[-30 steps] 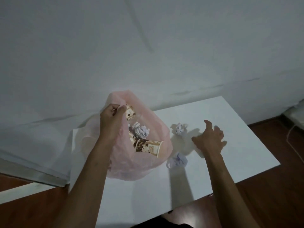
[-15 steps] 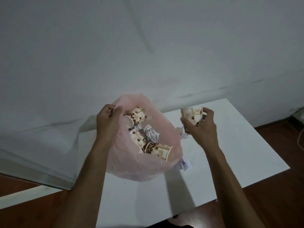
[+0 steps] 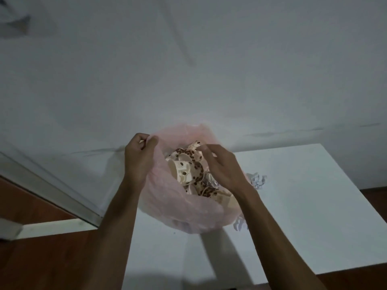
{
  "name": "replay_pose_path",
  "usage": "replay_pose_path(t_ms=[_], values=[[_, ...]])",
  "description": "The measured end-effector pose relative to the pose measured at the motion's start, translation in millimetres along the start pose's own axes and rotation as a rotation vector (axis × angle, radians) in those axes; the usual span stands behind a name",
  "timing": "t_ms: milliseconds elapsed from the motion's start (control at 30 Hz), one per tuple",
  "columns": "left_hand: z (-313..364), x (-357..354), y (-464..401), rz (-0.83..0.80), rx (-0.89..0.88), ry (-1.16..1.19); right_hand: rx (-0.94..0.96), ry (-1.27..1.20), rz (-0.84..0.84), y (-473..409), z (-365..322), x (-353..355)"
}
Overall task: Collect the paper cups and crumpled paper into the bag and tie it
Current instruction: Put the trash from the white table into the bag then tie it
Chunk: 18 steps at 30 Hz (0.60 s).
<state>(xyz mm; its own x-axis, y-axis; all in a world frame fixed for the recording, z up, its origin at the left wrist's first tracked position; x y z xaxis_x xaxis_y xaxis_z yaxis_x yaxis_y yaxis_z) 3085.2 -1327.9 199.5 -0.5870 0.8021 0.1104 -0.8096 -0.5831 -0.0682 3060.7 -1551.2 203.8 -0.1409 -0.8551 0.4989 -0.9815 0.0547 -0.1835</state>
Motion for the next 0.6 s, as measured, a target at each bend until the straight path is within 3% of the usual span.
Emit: replay_pose_path(t_ms=[200, 267, 367, 433, 600], values=[[-1, -15, 10, -0.031, 0.003, 0.017, -0.043, 0.182, 0.470, -19, 77, 66], [-1, -22, 13, -0.043, 0.009, 0.010, -0.182, 0.321, 0.429, -21, 120, 78], [-3, -30, 14, -0.058, 0.011, -0.009, -0.434, 0.504, 0.142, -15, 177, 77], [-4, -34, 16, -0.068, 0.020, -0.019, -0.462, 0.571, 0.020, -7, 195, 70], [-3, -40, 18, -0.081, 0.027, -0.015, -0.438, 0.490, 0.109, 9, 209, 62]])
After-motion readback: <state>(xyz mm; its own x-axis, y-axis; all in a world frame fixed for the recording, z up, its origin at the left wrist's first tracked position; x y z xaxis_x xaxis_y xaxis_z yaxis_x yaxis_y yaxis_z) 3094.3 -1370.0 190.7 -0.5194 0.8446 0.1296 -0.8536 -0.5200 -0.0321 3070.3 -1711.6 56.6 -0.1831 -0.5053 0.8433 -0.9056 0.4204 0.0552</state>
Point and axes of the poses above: each hand's wrist, its own y-axis away from the middle knuckle, its own x-axis out of the back of the hand, z = x × y, the point moved 5 cm from there along -y, towards the middle knuckle, and after that the axes turned 11 degrees about z, right-handed, at the moved point
